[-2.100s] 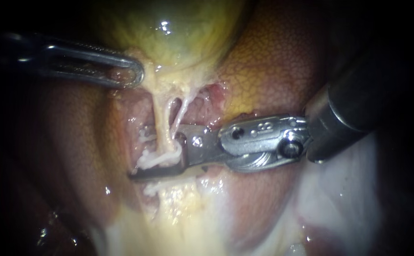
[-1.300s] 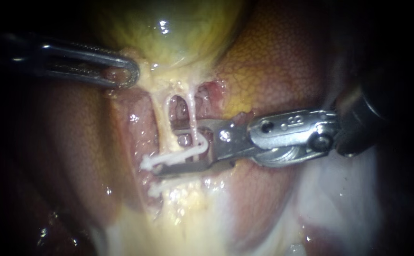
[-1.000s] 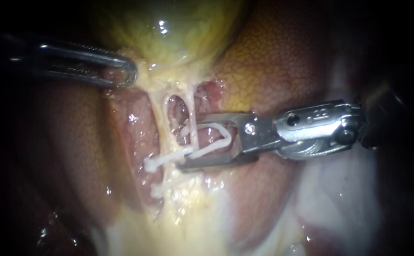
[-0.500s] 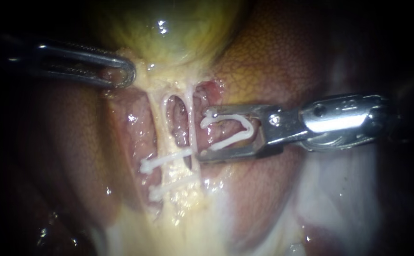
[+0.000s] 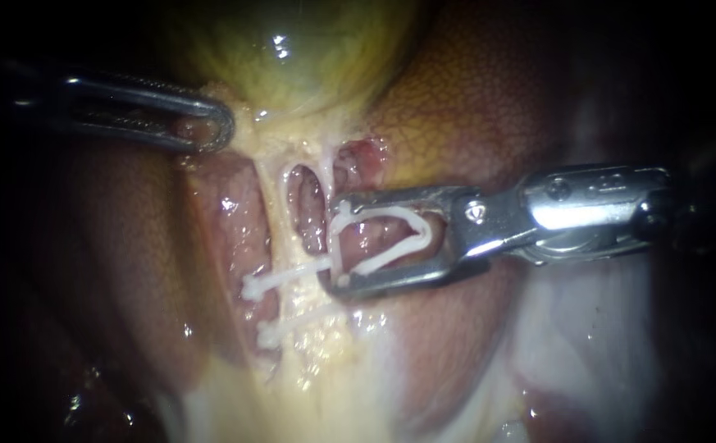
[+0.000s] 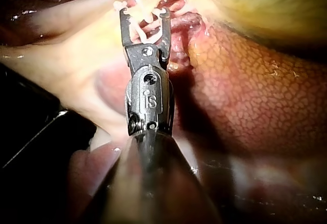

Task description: Clipping third clip left tube

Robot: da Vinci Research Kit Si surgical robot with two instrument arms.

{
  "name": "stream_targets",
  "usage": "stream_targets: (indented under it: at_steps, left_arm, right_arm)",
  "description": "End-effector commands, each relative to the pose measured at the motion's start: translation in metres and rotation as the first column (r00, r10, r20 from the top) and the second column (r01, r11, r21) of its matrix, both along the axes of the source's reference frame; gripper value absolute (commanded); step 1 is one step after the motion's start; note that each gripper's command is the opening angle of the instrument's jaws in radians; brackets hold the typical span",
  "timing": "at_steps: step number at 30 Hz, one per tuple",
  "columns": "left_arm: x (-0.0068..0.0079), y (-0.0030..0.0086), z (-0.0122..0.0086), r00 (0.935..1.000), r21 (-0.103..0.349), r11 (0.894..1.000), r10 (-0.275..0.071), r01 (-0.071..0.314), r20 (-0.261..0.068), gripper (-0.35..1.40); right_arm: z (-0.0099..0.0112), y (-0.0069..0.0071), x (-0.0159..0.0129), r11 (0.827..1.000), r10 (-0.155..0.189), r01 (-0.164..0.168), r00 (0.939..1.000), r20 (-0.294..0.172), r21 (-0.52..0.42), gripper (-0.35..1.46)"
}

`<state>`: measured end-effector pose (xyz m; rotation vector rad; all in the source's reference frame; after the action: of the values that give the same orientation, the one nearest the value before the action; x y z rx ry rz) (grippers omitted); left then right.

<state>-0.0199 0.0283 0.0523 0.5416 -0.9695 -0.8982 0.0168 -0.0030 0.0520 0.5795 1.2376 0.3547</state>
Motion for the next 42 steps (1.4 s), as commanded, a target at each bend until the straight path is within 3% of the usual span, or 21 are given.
stream_targets:
  at_steps: [1,17,27,36,42]
  left_arm:
    - [0.0000,0.0000,0.0000,1.0000,0.000,1.000,0.000,0.000,0.000,-0.35]
    - [0.0000,0.0000,0.0000,1.0000,0.000,1.000,0.000,0.000,-0.001,-0.35]
    - [0.0000,0.0000,0.0000,1.0000,0.000,1.000,0.000,0.000,-0.001,-0.35]
    - [-0.0001,0.0000,0.0000,1.0000,0.000,1.000,-0.001,0.001,-0.001,-0.35]
    - [-0.0001,0.0000,0.0000,1.0000,0.000,1.000,-0.001,0.001,-0.001,-0.35]
  right_arm:
    - [0.0002,-0.0002,0.0002,1.000,0.000,0.000,1.0000,0.002,0.002,0.44]
    - [0.0037,-0.0010,0.0017,1.000,-0.002,0.002,0.9994,0.035,0.004,0.44]
    - [0.0046,-0.0004,0.0031,1.000,-0.005,0.004,0.9993,0.037,0.012,0.44]
    - [0.0049,0.0001,0.0042,0.999,-0.018,0.019,0.9995,-0.027,0.047,0.44]
    - [0.0050,0.0003,0.0054,0.995,-0.020,0.028,0.9958,-0.090,0.094,0.44]
